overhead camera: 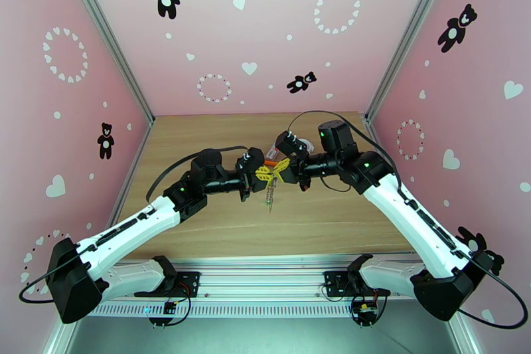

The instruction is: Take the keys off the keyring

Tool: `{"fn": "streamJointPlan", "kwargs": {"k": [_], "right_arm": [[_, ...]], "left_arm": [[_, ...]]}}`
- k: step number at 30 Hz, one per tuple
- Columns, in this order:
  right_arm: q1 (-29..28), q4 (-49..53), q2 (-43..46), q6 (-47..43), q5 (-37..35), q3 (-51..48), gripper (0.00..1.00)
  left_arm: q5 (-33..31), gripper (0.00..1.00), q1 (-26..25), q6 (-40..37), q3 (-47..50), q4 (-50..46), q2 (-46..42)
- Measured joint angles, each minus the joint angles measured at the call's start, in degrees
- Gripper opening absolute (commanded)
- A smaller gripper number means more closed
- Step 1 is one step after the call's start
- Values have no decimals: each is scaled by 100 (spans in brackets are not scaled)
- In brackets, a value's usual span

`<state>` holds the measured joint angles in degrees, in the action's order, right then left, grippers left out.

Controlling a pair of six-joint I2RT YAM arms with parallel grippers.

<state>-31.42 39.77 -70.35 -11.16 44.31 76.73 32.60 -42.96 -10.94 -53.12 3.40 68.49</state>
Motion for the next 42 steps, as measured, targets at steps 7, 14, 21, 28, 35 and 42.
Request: {"fn": "streamJointPlan", "kwargs": {"k": [7, 14, 21, 28, 35, 42], "right_arm": [[28, 42, 0, 2, -15, -2, 0], [37, 70, 2, -42, -20, -2, 0], [44, 76, 101, -109, -13, 0, 0], [76, 79, 251, -129, 17, 0, 0], [85, 63, 260, -127, 50, 0, 0], [107, 70, 262, -146, 72, 9, 0]], "left_arm": [[-15, 2, 0, -52, 0, -44, 0], [-46, 0, 0, -68, 0, -87, -26], [-111, 0, 0, -55, 0, -133, -166], [-197, 0, 17, 149, 15, -74, -315], [-234, 0, 42, 529, 111, 195, -326], [-380, 0, 44, 927, 170, 428, -328]]}}
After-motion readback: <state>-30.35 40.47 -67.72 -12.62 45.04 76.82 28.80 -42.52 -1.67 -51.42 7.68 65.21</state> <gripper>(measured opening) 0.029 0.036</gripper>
